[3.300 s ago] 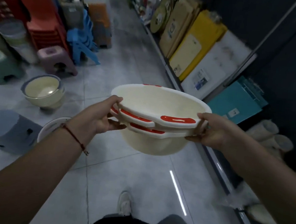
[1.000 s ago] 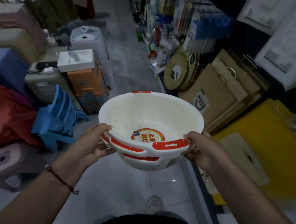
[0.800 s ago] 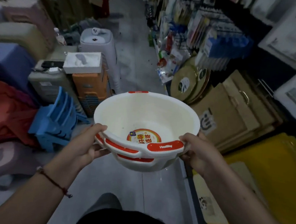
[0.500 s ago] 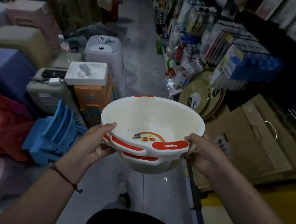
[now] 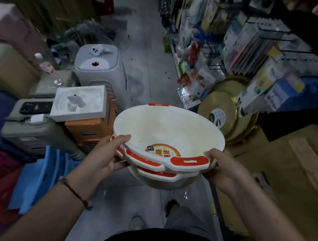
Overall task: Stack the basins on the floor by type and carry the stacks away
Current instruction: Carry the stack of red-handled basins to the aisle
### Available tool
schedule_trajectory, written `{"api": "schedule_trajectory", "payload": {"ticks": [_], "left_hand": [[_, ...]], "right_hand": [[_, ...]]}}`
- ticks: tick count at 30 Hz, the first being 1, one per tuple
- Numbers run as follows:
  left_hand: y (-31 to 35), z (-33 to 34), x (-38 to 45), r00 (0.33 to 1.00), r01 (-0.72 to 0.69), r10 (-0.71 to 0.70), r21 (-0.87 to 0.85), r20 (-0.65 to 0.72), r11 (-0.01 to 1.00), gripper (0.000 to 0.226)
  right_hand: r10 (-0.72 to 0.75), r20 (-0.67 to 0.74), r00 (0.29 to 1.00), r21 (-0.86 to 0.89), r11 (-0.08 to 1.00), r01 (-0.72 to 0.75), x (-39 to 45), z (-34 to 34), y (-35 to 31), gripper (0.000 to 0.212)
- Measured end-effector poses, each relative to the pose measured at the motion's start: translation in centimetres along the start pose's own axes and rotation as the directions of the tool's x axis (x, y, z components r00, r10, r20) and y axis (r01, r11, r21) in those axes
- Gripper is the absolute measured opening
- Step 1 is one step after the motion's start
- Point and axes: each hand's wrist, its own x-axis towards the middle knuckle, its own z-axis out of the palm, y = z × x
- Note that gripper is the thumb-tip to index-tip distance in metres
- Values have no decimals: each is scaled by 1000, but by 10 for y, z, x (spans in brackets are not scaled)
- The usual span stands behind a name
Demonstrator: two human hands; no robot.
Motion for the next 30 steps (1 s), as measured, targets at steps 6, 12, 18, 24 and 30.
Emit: {"api": "schedule_trajectory", "payload": {"ticks": [6, 12, 18, 24, 30], "left_hand": [[48, 45, 83, 998, 60, -59, 45, -37, 997, 46], [111, 106, 166, 987, 102, -96, 40, -126, 994, 49], [169, 150, 214, 986, 62, -78, -110, -148, 992, 46], [219, 150, 272, 981, 69, -106, -222, -160, 973, 52], [288, 138, 364, 981, 81, -137, -344, -140, 935, 50]], "right_hand": [[86, -13, 996, 24, 996, -86, 102, 21, -58, 48], [197, 43, 979, 15, 980, -198, 199, 46, -151, 47], [152, 107, 983, -107, 984, -140, 276, 87, -249, 46], [174, 175, 969, -229, 964, -132, 346, 155, -310, 44], [171, 104, 980, -292, 947, -135, 423, 232, -350, 43]]}}
